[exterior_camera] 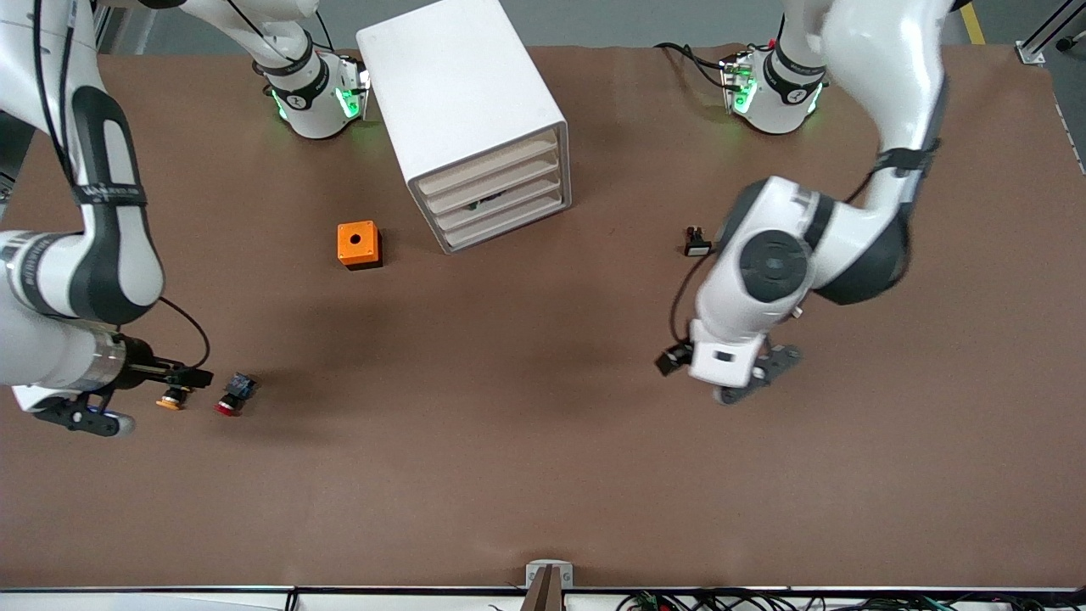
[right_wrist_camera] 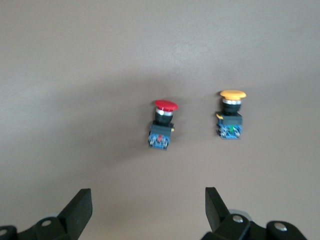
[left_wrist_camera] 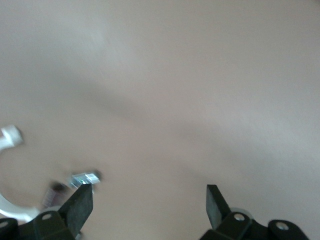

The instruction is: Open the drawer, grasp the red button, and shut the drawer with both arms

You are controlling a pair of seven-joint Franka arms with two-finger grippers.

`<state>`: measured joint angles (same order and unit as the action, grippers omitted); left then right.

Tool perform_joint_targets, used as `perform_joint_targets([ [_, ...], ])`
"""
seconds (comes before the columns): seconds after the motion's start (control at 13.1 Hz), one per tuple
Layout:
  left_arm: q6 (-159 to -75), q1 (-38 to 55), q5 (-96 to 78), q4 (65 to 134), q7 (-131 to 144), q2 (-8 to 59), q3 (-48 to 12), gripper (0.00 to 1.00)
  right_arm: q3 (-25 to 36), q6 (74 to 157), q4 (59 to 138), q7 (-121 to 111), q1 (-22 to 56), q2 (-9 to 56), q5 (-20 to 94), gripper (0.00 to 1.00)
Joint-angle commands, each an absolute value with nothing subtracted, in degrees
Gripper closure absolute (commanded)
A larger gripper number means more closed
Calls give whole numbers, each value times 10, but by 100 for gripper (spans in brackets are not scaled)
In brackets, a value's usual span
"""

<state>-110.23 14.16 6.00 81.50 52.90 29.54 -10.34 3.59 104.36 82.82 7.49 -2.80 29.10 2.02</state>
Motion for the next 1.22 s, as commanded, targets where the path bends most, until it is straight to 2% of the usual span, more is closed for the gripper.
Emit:
perform_joint_targets([
  [0.0,-1080,92,71,826,437,258,-110,0,29,973,760,73,-34,299,12,0],
  [0.3,-1026,41,72,829,330,209,-110,0,30,878,687,72,-38,283,13,0],
  [0.46,-988,28,71,831,283,172,-111,0,26,854,682,77,-28,272,18,0],
  [0.61,-947,18,70,832,229,134,-115,0,29,851,693,88,-20,234,21,0],
  [0.91,-880,5,65,832,117,75,-113,0,29,864,771,63,-38,153,23,0],
  [1.14,-877,-19,48,870,72,34,-116,0,30,872,816,21,-54,97,21,0],
])
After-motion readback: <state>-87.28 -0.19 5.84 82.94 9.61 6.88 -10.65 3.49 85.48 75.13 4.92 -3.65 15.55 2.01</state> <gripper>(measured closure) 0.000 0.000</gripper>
